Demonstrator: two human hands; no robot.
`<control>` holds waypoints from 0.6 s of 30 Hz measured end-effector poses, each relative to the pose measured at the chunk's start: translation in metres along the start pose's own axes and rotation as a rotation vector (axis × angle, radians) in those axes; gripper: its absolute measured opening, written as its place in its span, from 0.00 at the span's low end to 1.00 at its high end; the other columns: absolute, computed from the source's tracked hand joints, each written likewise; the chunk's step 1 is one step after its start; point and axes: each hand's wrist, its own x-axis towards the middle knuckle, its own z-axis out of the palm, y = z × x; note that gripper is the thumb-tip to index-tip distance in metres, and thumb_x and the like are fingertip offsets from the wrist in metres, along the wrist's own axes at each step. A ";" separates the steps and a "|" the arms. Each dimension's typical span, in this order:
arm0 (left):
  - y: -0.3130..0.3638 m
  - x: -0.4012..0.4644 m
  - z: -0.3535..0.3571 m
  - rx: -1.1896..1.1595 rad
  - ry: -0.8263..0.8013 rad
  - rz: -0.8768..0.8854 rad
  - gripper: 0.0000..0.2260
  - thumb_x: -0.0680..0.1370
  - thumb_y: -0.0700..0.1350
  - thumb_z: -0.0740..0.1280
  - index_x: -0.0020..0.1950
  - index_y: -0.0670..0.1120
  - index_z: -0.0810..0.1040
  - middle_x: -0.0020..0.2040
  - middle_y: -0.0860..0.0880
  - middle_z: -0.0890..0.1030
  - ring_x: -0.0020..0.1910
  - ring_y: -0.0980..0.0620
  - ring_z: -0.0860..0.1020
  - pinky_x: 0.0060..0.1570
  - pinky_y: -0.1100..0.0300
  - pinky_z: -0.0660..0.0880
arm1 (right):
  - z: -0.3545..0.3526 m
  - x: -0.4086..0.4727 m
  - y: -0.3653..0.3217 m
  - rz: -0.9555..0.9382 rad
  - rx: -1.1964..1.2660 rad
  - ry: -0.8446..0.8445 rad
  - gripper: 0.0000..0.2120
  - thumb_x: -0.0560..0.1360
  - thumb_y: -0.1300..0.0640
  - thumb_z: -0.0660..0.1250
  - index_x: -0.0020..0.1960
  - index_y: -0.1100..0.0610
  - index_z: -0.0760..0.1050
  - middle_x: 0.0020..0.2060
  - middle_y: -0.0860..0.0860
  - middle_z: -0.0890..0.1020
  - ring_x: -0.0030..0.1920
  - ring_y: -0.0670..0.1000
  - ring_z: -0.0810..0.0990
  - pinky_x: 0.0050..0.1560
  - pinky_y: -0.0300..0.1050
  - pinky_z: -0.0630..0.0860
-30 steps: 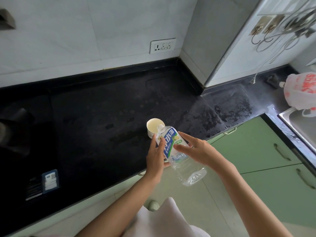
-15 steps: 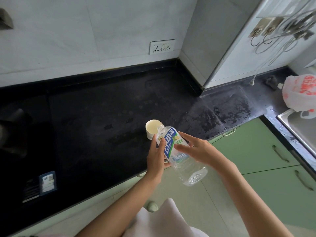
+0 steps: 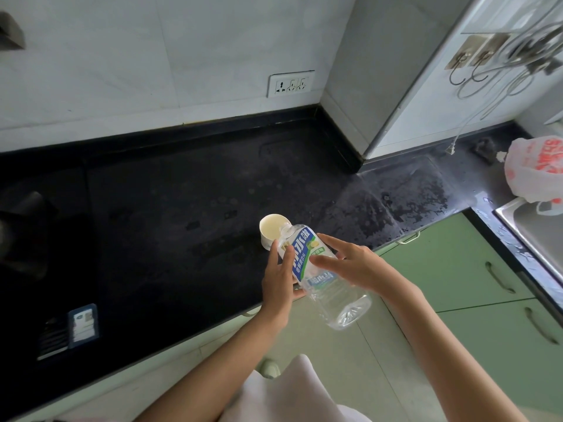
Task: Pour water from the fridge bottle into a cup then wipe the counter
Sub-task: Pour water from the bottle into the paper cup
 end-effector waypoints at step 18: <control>-0.005 0.004 0.002 -0.014 0.003 0.008 0.18 0.79 0.60 0.60 0.70 0.64 0.66 0.60 0.51 0.80 0.53 0.48 0.82 0.46 0.43 0.81 | 0.000 0.011 0.007 0.028 -0.023 -0.026 0.23 0.72 0.32 0.60 0.66 0.29 0.62 0.38 0.34 0.76 0.39 0.40 0.78 0.46 0.46 0.80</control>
